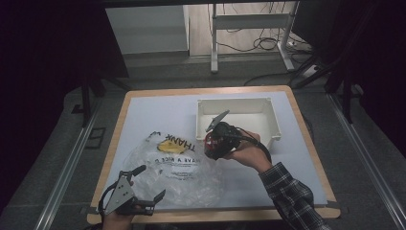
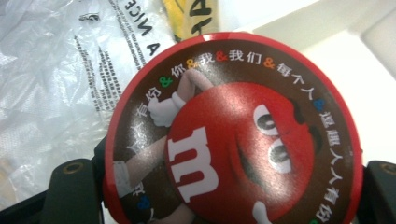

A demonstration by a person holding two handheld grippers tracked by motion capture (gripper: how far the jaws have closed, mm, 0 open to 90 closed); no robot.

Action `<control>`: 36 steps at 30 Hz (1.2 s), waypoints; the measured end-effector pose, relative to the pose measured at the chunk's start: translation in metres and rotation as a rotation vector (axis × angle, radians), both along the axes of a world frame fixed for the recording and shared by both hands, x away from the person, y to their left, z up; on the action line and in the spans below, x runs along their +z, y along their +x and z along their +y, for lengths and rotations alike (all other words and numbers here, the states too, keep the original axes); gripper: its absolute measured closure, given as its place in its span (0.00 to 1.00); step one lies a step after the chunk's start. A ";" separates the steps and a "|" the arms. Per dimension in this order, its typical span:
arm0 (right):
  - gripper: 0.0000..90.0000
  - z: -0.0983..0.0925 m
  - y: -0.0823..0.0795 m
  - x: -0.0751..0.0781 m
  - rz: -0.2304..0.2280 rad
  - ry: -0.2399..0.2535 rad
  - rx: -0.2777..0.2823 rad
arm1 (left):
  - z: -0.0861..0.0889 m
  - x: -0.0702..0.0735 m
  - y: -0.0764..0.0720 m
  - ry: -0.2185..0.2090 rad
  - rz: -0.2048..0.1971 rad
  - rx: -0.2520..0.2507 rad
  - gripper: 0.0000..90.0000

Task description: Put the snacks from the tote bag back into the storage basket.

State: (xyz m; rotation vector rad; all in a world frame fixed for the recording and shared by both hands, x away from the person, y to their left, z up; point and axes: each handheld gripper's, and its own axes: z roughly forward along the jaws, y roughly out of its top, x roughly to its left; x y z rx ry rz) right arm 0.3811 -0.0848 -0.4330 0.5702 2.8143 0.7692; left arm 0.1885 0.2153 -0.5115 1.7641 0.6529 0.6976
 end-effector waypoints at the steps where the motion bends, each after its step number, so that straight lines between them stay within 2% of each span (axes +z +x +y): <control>1: 0.29 -0.001 0.001 0.000 0.000 0.000 -0.002 | 0.000 0.000 0.000 0.002 0.001 0.000 0.02; 17: 0.29 -0.012 0.024 -0.002 -0.007 -0.014 -0.019 | -0.001 -0.001 0.000 0.014 0.003 0.004 0.02; 36: 0.29 -0.007 0.052 -0.015 -0.016 -0.011 -0.013 | -0.001 -0.001 0.000 0.013 0.001 0.004 0.02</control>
